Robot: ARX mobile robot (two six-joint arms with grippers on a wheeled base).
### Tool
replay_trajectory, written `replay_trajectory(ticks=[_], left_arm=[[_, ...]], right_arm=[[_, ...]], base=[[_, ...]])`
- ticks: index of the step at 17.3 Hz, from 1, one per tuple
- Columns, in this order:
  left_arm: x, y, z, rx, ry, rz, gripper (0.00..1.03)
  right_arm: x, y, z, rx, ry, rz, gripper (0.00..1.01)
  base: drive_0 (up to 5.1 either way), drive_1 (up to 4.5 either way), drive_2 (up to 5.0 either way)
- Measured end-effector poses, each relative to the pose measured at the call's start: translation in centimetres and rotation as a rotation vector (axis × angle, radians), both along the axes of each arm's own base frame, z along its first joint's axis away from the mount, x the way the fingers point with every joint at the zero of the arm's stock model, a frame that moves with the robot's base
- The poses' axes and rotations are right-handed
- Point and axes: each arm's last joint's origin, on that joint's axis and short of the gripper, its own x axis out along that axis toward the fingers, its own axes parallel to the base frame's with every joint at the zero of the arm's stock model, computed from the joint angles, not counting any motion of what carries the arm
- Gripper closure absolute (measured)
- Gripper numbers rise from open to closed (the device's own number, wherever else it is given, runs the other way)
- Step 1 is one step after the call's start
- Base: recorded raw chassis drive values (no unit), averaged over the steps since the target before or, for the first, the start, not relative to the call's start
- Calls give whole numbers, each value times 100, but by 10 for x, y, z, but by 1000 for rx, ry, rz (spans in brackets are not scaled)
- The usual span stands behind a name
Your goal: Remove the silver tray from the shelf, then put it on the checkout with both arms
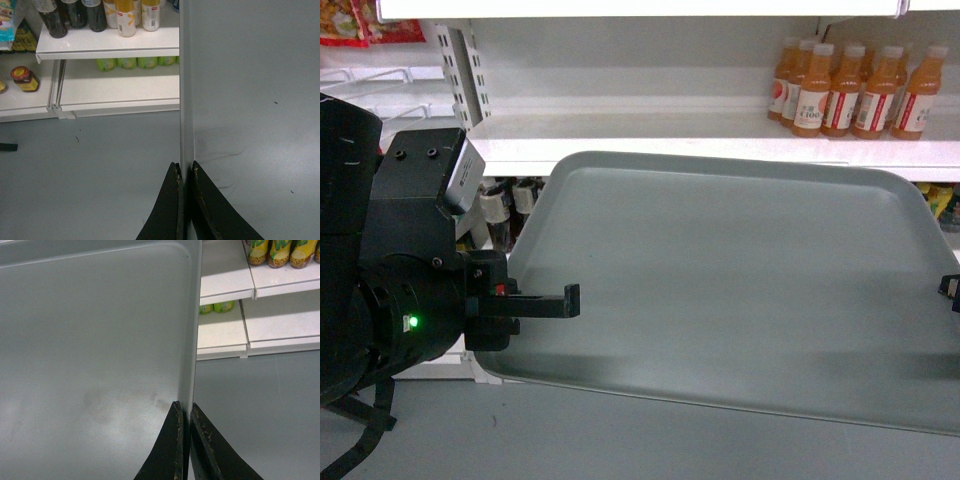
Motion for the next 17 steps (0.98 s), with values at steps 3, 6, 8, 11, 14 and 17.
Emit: replay_trajectory(ticks=[3, 6, 8, 11, 14, 17], left_arm=[[0, 0, -1, 4, 6, 2, 100], [0, 0, 0, 2, 2, -1, 100], [0, 0, -1, 5, 6, 2, 100], [0, 0, 1, 3, -3, 0, 100], [0, 0, 0, 5, 1, 0, 100], [0, 0, 1, 2, -4, -2, 100]], right_arm=[[0, 0, -1, -1, 6, -1, 99], [0, 0, 0, 0, 4, 0, 99], [0, 0, -1, -1, 6, -1, 99], [0, 0, 0, 0, 0, 0, 99], [0, 0, 0, 0, 5, 0, 99], [0, 0, 0, 0, 0, 0, 99]], base=[[11, -421, 443], [0, -432, 432], [-4, -436, 428], [-1, -433, 430], [6, -426, 437], [9, -423, 441]])
